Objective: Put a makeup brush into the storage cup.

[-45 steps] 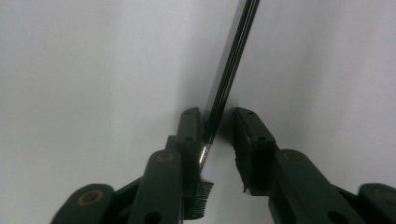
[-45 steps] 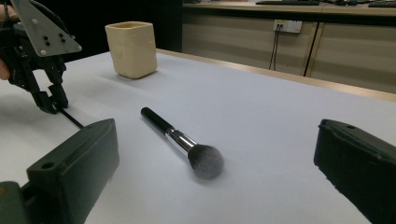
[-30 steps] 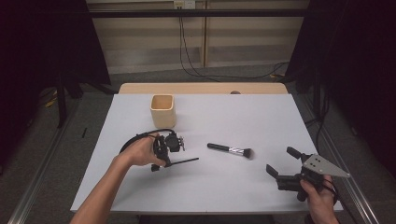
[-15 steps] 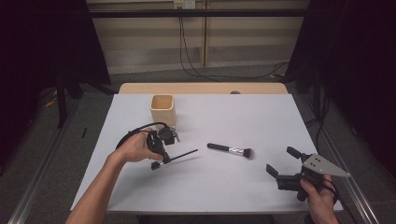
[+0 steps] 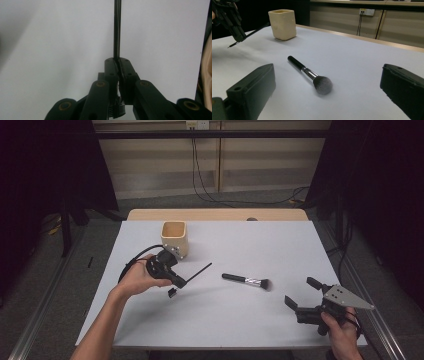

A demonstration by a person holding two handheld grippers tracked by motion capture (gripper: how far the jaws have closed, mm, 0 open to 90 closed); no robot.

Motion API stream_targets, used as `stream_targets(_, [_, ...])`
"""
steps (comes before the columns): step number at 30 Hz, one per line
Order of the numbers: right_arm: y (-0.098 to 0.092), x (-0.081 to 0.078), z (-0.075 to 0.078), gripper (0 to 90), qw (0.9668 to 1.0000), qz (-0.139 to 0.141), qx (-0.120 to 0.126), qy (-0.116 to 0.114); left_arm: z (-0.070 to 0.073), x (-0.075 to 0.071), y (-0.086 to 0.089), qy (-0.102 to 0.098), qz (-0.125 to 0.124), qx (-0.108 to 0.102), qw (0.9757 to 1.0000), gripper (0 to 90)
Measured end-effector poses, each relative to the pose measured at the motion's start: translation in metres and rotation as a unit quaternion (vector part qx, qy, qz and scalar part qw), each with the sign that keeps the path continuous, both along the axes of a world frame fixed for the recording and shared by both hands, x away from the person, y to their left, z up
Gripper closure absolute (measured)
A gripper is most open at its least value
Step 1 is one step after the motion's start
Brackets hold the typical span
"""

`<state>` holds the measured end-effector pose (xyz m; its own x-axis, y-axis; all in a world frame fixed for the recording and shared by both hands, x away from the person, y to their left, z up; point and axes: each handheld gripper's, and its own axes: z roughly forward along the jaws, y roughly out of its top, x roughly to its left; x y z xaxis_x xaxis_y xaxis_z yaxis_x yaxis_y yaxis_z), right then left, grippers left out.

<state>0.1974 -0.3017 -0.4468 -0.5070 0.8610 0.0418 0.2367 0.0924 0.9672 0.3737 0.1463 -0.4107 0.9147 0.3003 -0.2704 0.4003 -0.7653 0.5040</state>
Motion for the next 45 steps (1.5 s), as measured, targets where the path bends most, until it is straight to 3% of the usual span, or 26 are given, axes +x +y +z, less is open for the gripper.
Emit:
stream_targets(3, [0.0,0.0,0.0,0.0,1.0,-0.001,0.001,0.0,0.003,-0.001,0.006,-0.027,0.007,-0.007,0.9996,86.3])
stream_targets(5, [0.0,0.0,0.0,0.0,1.0,-0.001,0.001,0.0,0.004,-0.003,0.009,-0.035,0.026,-0.028,0.9986,86.3])
stream_targets(7, [0.0,0.0,0.0,0.0,1.0,0.001,0.0,0.0,0.004,-0.004,0.013,-0.047,0.051,-0.053,0.9962,86.3])
stream_targets(11, [0.001,0.0,0.0,0.0,1.0,0.001,0.0,0.0,0.004,-0.007,0.019,-0.062,0.073,-0.087,0.9916,86.3])
stream_targets(15, [0.001,0.0,0.0,0.0,1.0,0.0,0.0,0.0,0.006,-0.012,0.023,-0.083,0.102,-0.12,0.9841,86.3])
stream_targets(21, [0.001,0.001,0.0,0.0,1.0,0.001,-0.001,0.0,0.016,-0.018,0.029,-0.116,0.155,-0.169,0.9664,86.3])
stream_targets(24, [0.001,0.0,0.0,0.0,1.0,0.001,0.001,-0.001,0.018,-0.024,0.028,-0.119,0.155,-0.186,0.9631,86.2])
stream_targets(29, [0.0,0.0,0.0,0.0,1.0,0.002,0.002,0.0,0.019,-0.032,0.022,-0.119,0.139,-0.198,0.9629,86.2])
stream_targets(34, [0.001,0.0,0.0,0.0,1.0,0.004,0.002,-0.001,0.018,-0.039,0.017,-0.116,0.138,-0.218,0.9591,86.2])
stream_targets(40, [0.001,0.0,0.0,0.0,1.0,0.007,0.001,-0.001,0.016,-0.047,0.004,-0.112,0.116,-0.222,0.9616,86.2])
stream_targets(45, [0.002,-0.001,0.001,0.0,0.9999,0.011,0.002,-0.002,0.02,-0.053,-0.005,-0.113,0.104,-0.229,0.9612,86.1])
